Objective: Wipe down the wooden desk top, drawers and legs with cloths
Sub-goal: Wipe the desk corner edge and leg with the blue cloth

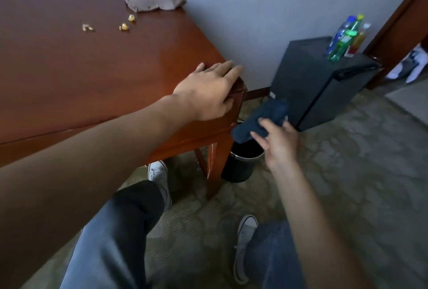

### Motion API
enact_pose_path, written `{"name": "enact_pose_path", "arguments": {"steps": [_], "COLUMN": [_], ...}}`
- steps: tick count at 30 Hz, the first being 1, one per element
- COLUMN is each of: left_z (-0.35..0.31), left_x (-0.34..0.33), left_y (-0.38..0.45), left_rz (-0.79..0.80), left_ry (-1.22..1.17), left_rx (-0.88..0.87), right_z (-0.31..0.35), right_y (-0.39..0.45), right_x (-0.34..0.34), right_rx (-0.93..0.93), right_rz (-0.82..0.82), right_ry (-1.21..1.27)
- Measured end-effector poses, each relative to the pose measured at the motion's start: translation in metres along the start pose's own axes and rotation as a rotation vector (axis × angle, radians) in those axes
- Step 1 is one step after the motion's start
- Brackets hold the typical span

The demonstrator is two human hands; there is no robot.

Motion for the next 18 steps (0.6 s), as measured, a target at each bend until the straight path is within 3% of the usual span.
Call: {"name": "enact_pose_path", "arguments": {"steps": [5,10,13,15,18], "left_z": [0.011,0.030,0.045,0.068,0.118], "left_x": [0.000,0.009,0.031,0.050,0.075], "left_y": [-0.027,-0.083,-0.114,-0.131,-0.148], "left_rz": [-0.019,-0.130,-0.278,-0.291,-0.277], "left_ry": [0.113,0.114,0.056,0.076,0.090], "left_rx": [0.041,0.110,0.106,0.183,0.347], "right_z": [0.086,0.145,0.122,0.101,0.075], "right_y": [-0.034,-0.046,-0.026,-0.031,-0.067], "right_x": [-0.001,-0.117,-0.187,-0.217,-0.251], "right_rx": [0.497,0.991,0.975,1.014,1.150], "right_rz": [-0.045,0.042,0.087,0.145,0.431], "right_ry": [-0.526,-1.059,-1.507,-1.595,-1.696]}}
Point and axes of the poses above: each hand's wrist, its own y-axis towards the middle knuckle, its own x-axis out of the back of the hand, z = x × y, the point moved 7 cm from there along y, towards the middle knuckle, and after that the axes turned 11 degrees about -y, right-handed, at the moved point
